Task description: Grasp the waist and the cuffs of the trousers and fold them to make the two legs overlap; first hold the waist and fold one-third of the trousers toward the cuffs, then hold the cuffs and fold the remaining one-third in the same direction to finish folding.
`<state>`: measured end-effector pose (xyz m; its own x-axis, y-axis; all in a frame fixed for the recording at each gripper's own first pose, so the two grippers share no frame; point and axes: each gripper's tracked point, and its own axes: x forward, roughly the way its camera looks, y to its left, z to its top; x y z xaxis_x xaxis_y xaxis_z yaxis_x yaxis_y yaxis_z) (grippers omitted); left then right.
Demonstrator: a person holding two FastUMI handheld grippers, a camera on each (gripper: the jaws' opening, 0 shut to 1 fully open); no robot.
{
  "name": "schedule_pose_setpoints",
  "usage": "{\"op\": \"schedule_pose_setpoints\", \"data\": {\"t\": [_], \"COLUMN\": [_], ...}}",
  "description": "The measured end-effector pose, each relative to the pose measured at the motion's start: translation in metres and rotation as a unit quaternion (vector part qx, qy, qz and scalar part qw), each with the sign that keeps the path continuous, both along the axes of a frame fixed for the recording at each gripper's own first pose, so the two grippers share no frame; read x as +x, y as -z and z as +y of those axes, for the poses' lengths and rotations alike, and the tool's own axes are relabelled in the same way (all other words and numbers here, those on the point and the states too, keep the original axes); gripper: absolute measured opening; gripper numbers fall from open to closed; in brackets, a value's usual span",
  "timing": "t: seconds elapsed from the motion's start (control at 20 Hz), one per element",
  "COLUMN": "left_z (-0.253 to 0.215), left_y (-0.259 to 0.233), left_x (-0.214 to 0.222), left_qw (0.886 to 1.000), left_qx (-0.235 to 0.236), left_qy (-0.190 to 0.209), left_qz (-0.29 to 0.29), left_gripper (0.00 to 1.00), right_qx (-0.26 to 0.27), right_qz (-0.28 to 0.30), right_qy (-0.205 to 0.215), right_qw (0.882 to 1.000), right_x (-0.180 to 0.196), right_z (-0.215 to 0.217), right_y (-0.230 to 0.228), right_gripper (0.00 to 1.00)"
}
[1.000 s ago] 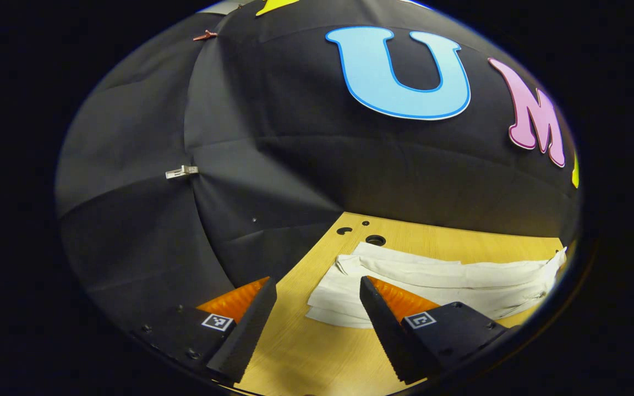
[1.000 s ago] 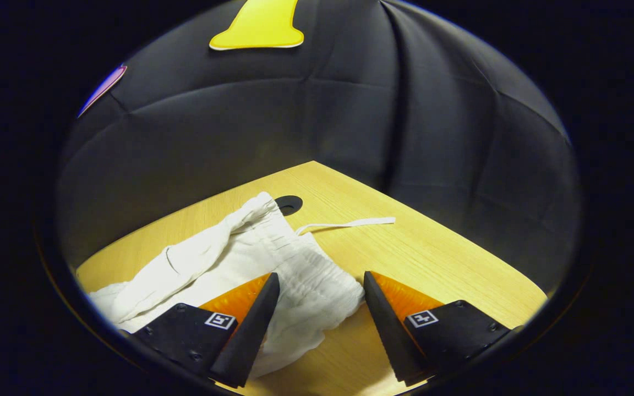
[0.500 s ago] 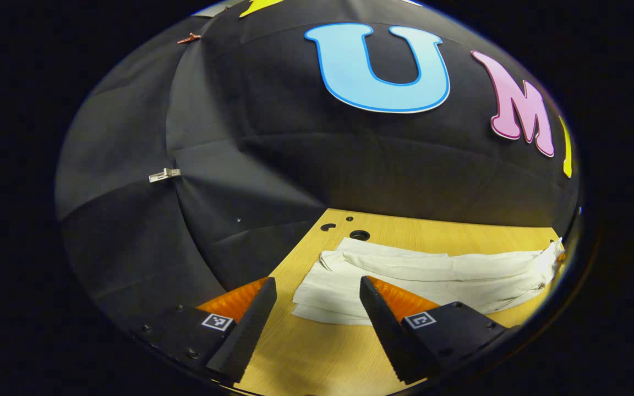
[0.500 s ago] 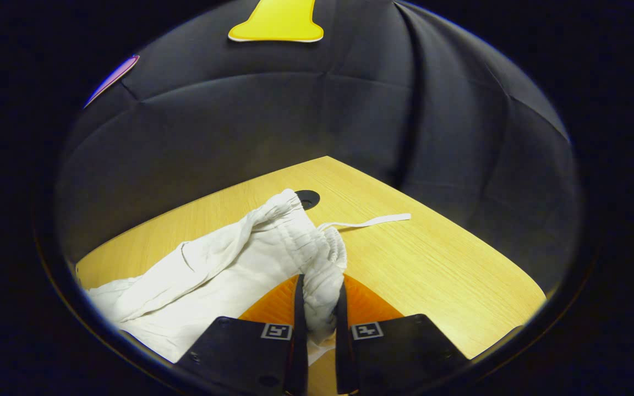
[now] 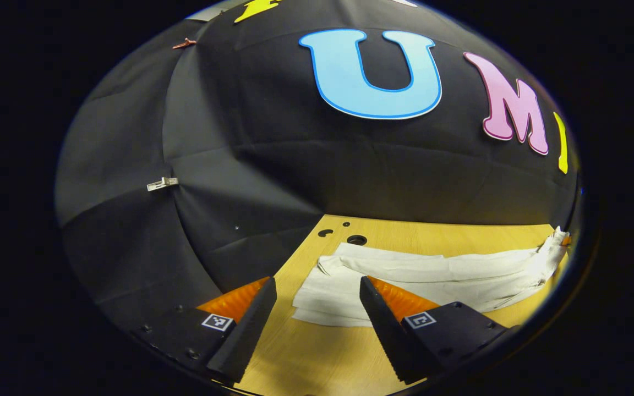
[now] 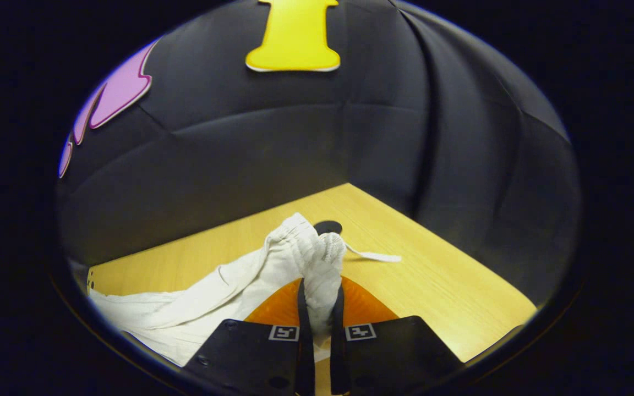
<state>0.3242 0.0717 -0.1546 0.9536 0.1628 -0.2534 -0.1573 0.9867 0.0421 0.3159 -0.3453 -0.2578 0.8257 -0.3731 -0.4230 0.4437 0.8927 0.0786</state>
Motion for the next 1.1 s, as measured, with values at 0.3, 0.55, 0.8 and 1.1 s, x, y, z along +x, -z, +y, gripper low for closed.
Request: {"op": "schedule_pose_setpoints", "data": {"t": [0.3,0.55,0.8,1.1], "left_z": [0.01,0.017,0.013,0.008], "left_y": [0.001,-0.005,-0.003,0.014], "left_x": [-0.018,-0.026,-0.022,-0.006], "left_qw": [1.0,1.0,1.0,0.998], "left_qx": [-0.003,0.0,-0.015,-0.057], "left_qy": [-0.01,-0.014,-0.002,-0.005], "left_qz": [0.009,0.004,-0.001,-0.004], "left_gripper": [0.97,0.97,0.97,0.97], "right_qx": [-0.022,0.017,0.055,0.072], "right_qz": [-0.06,-0.095,-0.102,-0.053], "right_qy": [-0.077,-0.142,-0.195,-0.268], "right_qw": [0.995,0.985,0.974,0.959], "right_x": [-0.009,-0.023,-0.022,-0.021], "right_z": [0.052,0.074,0.085,0.088], "right_y": [-0.079,-0.097,-0.097,-0.083], "right_gripper": [0.15,0.15,0.14,0.15]}}
